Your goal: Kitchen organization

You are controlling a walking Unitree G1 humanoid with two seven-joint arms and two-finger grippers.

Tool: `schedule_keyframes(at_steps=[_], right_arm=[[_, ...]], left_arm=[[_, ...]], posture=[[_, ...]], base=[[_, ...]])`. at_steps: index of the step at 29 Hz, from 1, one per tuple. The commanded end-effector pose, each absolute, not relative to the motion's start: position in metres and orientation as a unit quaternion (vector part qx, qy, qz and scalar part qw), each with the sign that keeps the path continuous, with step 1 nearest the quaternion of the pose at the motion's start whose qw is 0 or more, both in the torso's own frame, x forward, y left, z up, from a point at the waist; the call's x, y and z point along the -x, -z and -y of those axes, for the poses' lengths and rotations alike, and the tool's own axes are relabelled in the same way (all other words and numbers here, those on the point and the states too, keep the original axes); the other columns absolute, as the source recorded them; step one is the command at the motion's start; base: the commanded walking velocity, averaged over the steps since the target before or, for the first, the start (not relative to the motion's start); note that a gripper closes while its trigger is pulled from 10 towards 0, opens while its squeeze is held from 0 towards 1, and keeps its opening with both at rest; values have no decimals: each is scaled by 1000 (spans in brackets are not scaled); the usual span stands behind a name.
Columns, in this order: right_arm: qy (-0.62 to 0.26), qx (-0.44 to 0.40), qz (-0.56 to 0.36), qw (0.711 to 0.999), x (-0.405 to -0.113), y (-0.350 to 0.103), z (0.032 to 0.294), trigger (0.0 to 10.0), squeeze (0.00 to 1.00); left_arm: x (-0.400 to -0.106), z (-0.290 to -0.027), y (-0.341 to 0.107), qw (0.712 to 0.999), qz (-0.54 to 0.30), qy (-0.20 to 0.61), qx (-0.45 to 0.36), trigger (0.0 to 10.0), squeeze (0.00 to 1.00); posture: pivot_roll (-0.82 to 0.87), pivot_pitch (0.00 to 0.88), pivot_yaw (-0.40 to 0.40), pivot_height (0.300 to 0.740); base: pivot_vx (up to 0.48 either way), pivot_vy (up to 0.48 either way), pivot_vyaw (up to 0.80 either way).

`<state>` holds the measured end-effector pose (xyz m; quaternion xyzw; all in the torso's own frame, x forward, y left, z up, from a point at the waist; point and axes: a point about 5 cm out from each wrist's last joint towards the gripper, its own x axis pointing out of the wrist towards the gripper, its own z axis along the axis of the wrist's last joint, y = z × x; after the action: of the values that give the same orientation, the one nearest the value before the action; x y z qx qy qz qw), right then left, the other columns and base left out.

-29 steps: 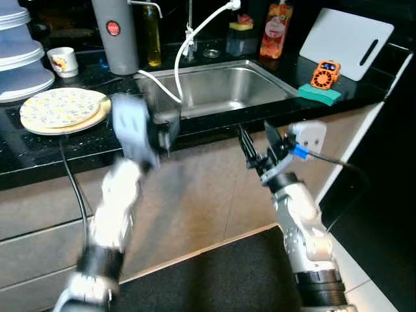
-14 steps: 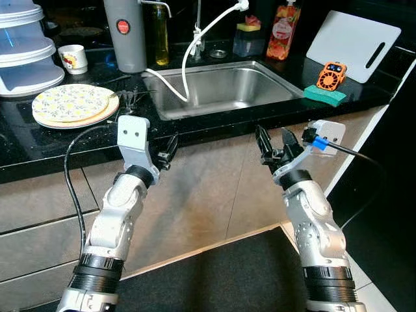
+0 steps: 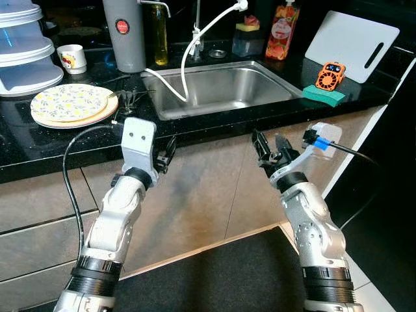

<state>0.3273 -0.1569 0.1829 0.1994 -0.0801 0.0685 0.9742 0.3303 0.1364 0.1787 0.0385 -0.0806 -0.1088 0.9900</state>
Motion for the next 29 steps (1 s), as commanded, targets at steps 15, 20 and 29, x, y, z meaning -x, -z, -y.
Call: schedule_keyframes(at_steps=[15, 20, 29], right_arm=[[-17, -198, 89, 976, -330, -185, 182, 10000, 0], [2, -164, 115, 980, -329, -189, 185, 10000, 0], [7, -171, 122, 978, -330, -192, 186, 10000, 0]], left_arm=[[-327, -140, -155, 992, 35, 102, -72, 10000, 0], [-326, -137, -152, 989, 39, 108, -89, 10000, 0], [-332, -143, -160, 990, 55, 101, -84, 10000, 0]], posture=[[14, 0, -12, 740], [12, 0, -10, 740], [11, 0, -7, 740]], base=[[0, 0, 0], [0, 0, 0], [0, 0, 0]])
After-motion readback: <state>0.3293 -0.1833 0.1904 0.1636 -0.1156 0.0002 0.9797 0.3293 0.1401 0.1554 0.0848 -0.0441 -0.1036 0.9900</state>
